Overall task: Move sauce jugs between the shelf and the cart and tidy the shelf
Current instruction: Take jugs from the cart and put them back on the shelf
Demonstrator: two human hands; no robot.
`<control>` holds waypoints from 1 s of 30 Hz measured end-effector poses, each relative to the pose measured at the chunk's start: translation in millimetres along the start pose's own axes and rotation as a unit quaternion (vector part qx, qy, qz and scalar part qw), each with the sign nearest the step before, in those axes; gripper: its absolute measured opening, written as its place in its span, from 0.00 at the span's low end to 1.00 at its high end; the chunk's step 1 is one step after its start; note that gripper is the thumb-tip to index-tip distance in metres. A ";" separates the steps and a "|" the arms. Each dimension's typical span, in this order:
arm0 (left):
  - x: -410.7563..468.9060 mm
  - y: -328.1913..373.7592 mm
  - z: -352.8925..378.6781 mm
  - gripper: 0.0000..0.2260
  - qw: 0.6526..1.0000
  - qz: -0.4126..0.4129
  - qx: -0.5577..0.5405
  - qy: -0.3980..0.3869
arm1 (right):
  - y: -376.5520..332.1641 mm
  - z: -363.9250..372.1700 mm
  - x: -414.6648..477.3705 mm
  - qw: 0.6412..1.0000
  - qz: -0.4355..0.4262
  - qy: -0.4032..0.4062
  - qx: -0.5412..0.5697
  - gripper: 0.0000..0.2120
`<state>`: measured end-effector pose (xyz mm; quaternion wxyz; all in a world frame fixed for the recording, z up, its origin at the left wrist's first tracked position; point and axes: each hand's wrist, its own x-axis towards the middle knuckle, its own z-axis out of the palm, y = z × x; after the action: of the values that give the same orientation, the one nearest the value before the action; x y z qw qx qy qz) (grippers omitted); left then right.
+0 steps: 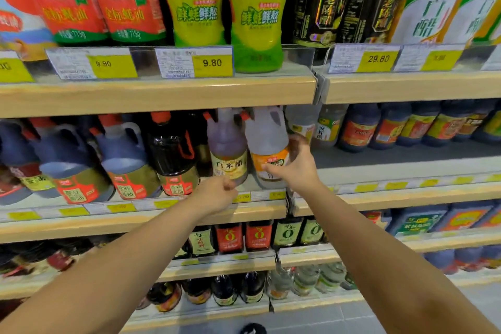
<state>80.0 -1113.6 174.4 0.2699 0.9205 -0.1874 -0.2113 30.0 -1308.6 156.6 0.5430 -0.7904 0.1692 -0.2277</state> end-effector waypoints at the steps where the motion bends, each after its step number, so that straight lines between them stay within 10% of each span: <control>1: 1.6 0.1 1.0 0.15 1.000 0.002 0.002 0.001 | 1.7 -0.8 0.1 1.000 0.014 -0.012 0.001 0.43; 13: 7.5 -1.7 9.5 0.12 0.999 0.026 0.009 -0.021 | 0.4 -6.2 -20.5 0.998 0.026 -0.058 -0.029 0.36; 18: -32.0 -1.0 10.0 0.11 0.990 0.018 -0.131 0.042 | -21.9 -9.8 -75.9 0.996 0.029 0.001 -0.085 0.28; 30: -208.4 -72.3 -27.1 0.09 0.926 -0.028 -0.348 0.141 | -111.1 43.3 -226.3 0.982 0.064 -0.168 -0.052 0.03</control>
<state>-65.2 -949.9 213.4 0.5912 0.7937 -0.0356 -0.1385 -134.1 -1119.1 207.4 0.5356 -0.8318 0.1379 -0.0475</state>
